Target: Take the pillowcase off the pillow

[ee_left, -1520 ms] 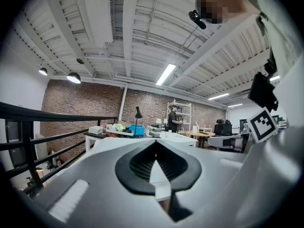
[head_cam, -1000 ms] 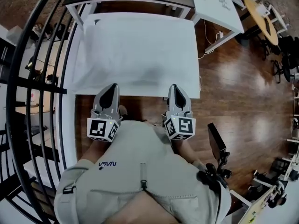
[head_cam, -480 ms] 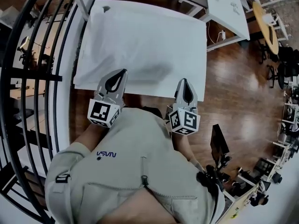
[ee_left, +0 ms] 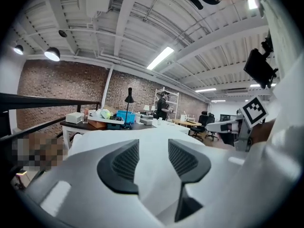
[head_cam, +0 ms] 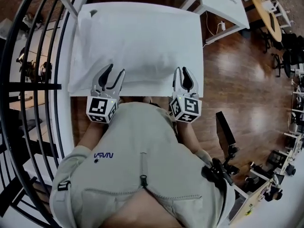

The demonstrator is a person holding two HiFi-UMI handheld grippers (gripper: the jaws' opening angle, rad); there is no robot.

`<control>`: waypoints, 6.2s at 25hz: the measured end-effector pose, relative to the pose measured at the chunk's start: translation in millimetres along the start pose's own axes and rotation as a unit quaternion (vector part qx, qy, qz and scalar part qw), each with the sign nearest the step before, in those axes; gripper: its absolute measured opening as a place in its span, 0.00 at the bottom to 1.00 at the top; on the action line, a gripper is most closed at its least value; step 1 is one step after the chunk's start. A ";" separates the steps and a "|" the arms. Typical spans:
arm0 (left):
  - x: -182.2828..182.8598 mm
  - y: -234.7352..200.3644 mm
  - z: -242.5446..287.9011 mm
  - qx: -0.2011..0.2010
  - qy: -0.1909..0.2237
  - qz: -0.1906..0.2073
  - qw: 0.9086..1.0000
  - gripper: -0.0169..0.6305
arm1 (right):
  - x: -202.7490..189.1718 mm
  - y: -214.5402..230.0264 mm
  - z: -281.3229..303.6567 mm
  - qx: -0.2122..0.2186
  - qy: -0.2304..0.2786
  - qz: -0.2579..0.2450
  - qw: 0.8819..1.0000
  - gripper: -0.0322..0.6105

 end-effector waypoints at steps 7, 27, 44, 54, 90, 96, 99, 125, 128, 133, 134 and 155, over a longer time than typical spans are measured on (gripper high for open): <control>-58.7 -5.1 29.1 0.034 -0.116 0.008 0.993 0.41 | -38.3 18.2 8.4 0.026 -0.049 -0.010 0.998 0.30; -55.9 -11.3 52.6 0.046 -0.124 0.007 0.991 0.05 | -91.2 1.9 65.0 0.068 -0.135 -0.098 0.984 0.09; 97.2 -0.3 68.2 0.024 -0.058 0.055 0.996 0.06 | 74.1 44.7 43.6 0.080 -0.038 -0.096 0.991 0.07; 77.7 62.0 -7.5 -0.060 -0.036 0.039 0.997 0.30 | 100.2 55.4 56.8 0.054 -0.031 -0.071 0.996 0.07; 143.1 57.8 35.9 -0.015 0.075 0.170 0.982 0.04 | 104.7 29.0 -2.0 -0.030 0.055 -0.311 0.948 0.07; 153.4 45.4 55.8 -0.001 0.046 0.177 0.983 0.05 | 117.4 35.2 11.8 -0.010 0.046 -0.286 0.957 0.07; 137.7 44.9 65.0 0.002 0.009 0.180 0.984 0.07 | 92.6 43.4 40.7 -0.003 0.016 -0.269 0.963 0.07; -66.8 -41.8 113.2 0.035 -0.222 0.134 0.965 0.05 | -69.9 -2.0 80.6 0.104 -0.164 -0.275 0.942 0.40; -53.0 -26.5 102.0 0.016 -0.213 0.122 0.969 0.04 | -58.2 5.1 70.7 0.114 -0.151 -0.265 0.946 0.22; -34.7 6.2 67.9 -0.013 -0.186 0.089 0.978 0.04 | -42.2 21.3 26.6 0.133 -0.139 -0.268 0.944 0.05; -33.0 12.7 61.8 -0.021 -0.183 0.086 0.979 0.04 | -42.1 26.0 19.1 0.133 -0.143 -0.266 0.944 0.05; -42.7 -90.9 8.4 0.122 -0.151 -0.063 0.979 0.40 | 30.9 -101.4 41.5 0.336 -0.014 -0.205 0.919 0.22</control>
Point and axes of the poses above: the fingertips, and each gripper's own axes: z forward along the fingers, y to its right, x out of its top, the point moved 7 cm from there along -z, backward along the fingers, and after that the axes turned 14 degrees about -z, right-handed, at the moved point
